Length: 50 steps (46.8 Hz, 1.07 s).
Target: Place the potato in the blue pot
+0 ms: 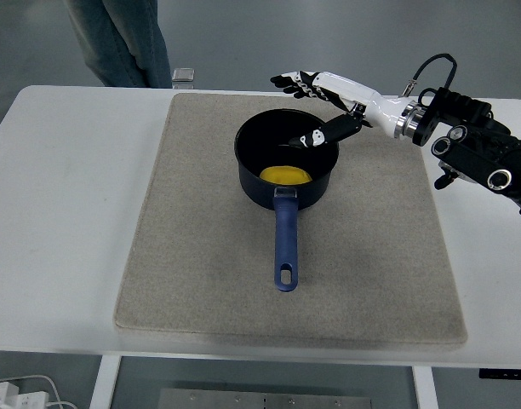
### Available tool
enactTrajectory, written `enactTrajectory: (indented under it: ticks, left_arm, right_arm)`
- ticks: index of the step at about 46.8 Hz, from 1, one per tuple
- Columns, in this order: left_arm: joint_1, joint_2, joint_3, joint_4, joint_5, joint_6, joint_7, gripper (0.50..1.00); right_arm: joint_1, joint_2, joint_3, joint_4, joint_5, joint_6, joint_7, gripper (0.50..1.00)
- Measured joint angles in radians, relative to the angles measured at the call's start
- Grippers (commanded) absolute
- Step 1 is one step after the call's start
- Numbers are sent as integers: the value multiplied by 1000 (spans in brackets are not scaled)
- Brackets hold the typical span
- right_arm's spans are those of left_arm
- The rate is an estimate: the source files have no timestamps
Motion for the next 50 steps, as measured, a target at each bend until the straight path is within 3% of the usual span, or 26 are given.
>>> enactTrajectory:
  ticks: [12, 22, 32, 40, 50]
  left_arm:
    - [-1, 0, 0, 0, 0, 0, 0, 1000]
    - [0, 0, 0, 0, 0, 0, 0, 1000]
    - [0, 0, 0, 0, 0, 0, 0, 1000]
    - [-1, 0, 0, 0, 0, 0, 0, 1000]
    - [0, 0, 0, 0, 0, 0, 0, 1000]
  right_arm:
    - [-46, -119, 42, -5, 76, -49, 0, 921]
    - [-129, -219, 119, -25, 403, -47, 1, 921]
    - [-216, -233, 123, -47, 667, -29, -4, 921]
    - [-272, -222, 126, -76, 812, 8, -97, 921]
    - [-286, -213, 127, -92, 913, 19, -110, 923]
